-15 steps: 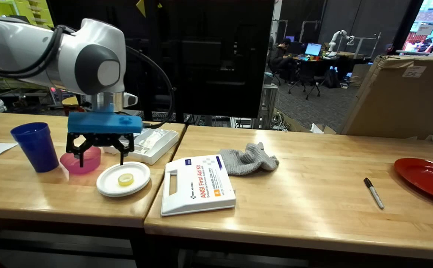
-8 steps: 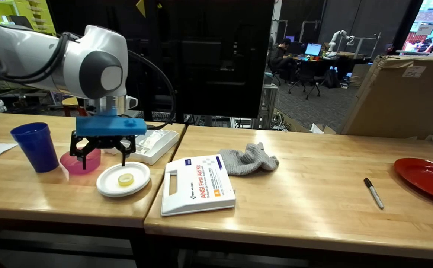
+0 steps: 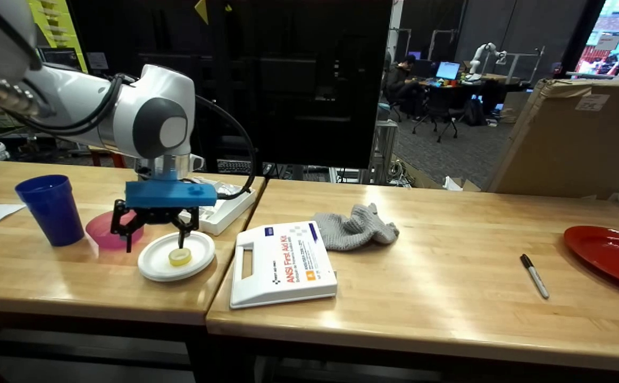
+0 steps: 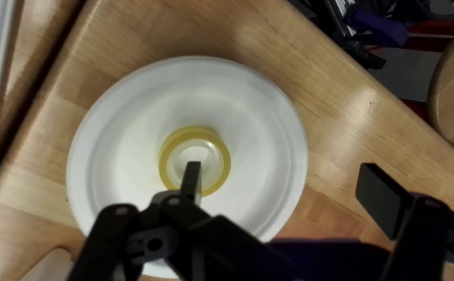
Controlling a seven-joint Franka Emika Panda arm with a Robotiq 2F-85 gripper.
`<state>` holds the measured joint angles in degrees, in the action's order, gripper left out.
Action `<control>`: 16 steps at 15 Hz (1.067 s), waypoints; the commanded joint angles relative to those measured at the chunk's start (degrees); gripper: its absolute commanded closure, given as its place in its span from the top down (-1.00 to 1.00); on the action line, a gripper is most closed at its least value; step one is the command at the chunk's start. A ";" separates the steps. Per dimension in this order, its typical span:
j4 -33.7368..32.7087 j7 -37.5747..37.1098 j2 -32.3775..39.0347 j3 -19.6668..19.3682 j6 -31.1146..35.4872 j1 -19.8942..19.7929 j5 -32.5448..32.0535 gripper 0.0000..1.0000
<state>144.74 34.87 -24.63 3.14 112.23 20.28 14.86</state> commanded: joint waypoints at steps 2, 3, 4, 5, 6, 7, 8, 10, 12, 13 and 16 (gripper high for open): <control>-0.89 0.31 0.77 0.37 -0.73 -0.81 2.09 1.00; -0.95 0.24 0.69 0.38 -0.95 -0.82 2.34 1.00; -0.91 0.18 0.70 0.41 -0.88 -0.85 2.45 1.00; -0.93 0.18 0.69 0.42 -0.95 -0.85 2.50 1.00; -0.94 0.31 0.93 0.41 -0.92 -0.83 2.53 1.00; -0.94 0.33 1.04 0.40 -0.94 -0.83 2.57 1.00; -1.00 0.23 1.21 0.45 -0.98 -0.83 2.51 1.00; -1.03 0.21 1.69 0.41 -0.95 -0.86 2.62 1.00; -0.83 0.10 2.33 0.44 -1.12 -0.90 2.73 1.00; -0.68 0.08 2.38 0.52 -1.19 -0.92 2.77 1.00; -0.13 0.18 2.05 0.89 -0.47 -1.25 1.61 1.00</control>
<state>144.74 34.80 -22.57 3.16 112.01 19.97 16.17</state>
